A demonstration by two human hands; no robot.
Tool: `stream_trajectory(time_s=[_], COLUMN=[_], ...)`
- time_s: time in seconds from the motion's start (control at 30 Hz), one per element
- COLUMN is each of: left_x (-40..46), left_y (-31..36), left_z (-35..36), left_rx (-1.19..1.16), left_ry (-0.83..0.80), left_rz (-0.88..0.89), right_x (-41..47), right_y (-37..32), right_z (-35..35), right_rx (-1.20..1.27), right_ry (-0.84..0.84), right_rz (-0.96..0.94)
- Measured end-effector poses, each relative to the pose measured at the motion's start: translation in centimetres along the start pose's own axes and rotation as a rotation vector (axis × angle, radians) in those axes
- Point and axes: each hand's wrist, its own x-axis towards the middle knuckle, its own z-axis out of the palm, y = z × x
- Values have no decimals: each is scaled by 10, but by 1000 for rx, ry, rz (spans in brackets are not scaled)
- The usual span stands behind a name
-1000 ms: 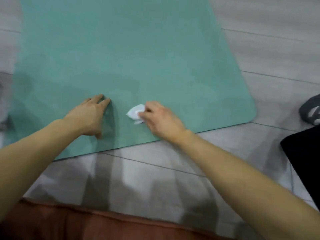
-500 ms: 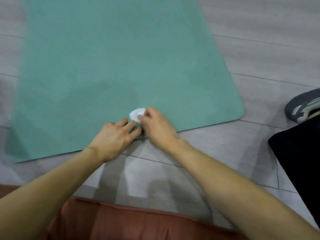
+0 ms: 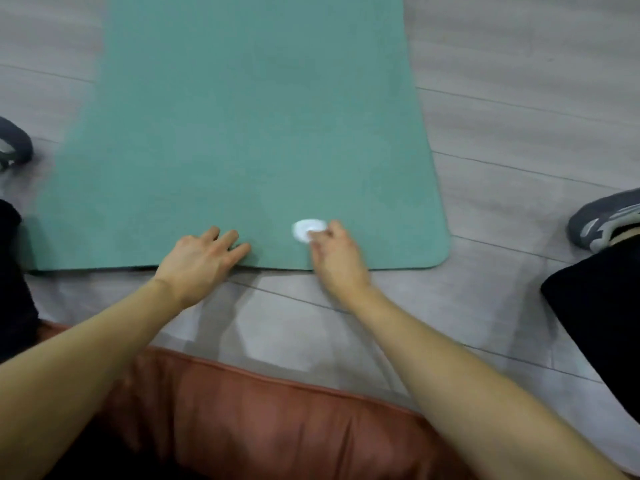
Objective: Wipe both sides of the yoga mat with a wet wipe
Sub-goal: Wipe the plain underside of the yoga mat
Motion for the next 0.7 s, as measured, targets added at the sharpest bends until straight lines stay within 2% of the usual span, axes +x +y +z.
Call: stream_trajectory(time_s=[0.07,0.1,0.17,0.23,0.3,0.37,0.4,0.47,0.57,0.6,0.7], left_x=[-18,-22,-21,-9,5,14,16,17,12,8,1], left_y=[-18,-23,-27,-31,-38,-43,-43,-48,-57,-59,-59], left_z=[13,17,14,4,2,3,5,11,19,23,30], left_rx=[-9,-42,-164,-325,-414,-408,-418,-458,-568,-603,-580], left_ry=[-82,-119,-182,-225,-271,-322,-333,-339,-286,-252,-189], left_rz=[-58,-90,-171,-251,-298,-299,-306,-321,-292,-286,-284], right_x=[-8,-11,-16,-15,-15,-14,-15,-14,-14,-18,-25], right_y=[-33,-33,-5,39,73,61,39,-25,-128,-149,-140], right_z=[20,17,-4,-37,-64,-59,-41,8,70,79,75], right_rx=[-12,-22,-84,-106,-116,-123,-110,-40,59,63,76], right_ry=[-178,-188,-72,95,196,256,265,186,-74,-111,-36], right_rz=[-220,-281,-307,-152,98,271,266,103,-136,-196,-276])
